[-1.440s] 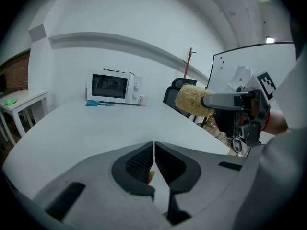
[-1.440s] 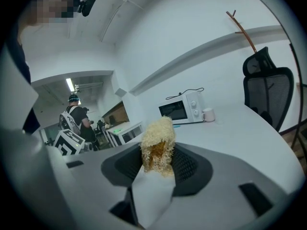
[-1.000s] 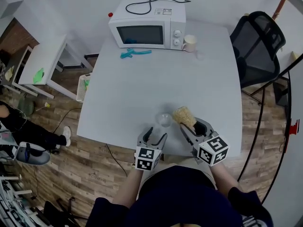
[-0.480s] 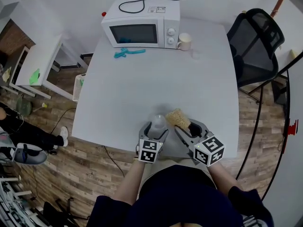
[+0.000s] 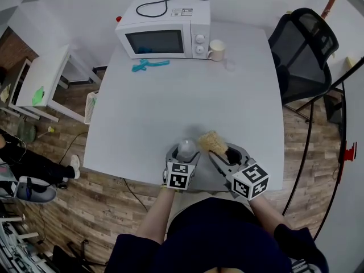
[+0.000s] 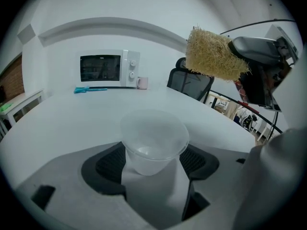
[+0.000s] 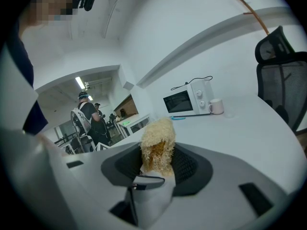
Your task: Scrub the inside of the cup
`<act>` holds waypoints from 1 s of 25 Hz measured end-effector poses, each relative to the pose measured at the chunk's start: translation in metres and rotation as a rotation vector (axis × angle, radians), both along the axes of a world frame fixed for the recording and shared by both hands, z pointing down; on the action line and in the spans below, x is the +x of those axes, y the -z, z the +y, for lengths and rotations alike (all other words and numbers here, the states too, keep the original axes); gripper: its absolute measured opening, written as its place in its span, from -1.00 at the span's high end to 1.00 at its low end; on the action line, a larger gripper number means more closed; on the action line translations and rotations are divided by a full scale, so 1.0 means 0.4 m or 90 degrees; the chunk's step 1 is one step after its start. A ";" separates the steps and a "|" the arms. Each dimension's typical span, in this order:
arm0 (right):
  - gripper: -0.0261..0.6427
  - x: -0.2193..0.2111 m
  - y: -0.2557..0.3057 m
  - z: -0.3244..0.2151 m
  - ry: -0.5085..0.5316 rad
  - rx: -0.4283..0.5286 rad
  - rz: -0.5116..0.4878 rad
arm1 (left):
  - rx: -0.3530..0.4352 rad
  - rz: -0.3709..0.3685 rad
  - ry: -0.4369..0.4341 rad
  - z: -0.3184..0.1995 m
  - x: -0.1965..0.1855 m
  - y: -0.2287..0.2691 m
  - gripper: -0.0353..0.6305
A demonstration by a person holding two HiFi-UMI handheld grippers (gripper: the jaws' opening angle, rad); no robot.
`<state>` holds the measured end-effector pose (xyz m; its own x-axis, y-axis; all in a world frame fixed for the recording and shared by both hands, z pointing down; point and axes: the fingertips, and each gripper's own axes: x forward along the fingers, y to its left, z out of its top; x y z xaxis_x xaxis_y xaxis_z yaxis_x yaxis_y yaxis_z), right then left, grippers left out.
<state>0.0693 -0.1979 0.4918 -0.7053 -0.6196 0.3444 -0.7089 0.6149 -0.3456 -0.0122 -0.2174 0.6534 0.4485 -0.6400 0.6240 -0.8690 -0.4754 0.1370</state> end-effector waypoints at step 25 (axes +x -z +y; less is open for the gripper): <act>0.40 0.017 0.010 -0.008 0.007 0.012 -0.013 | 0.057 -0.037 -0.042 -0.017 0.030 0.070 0.00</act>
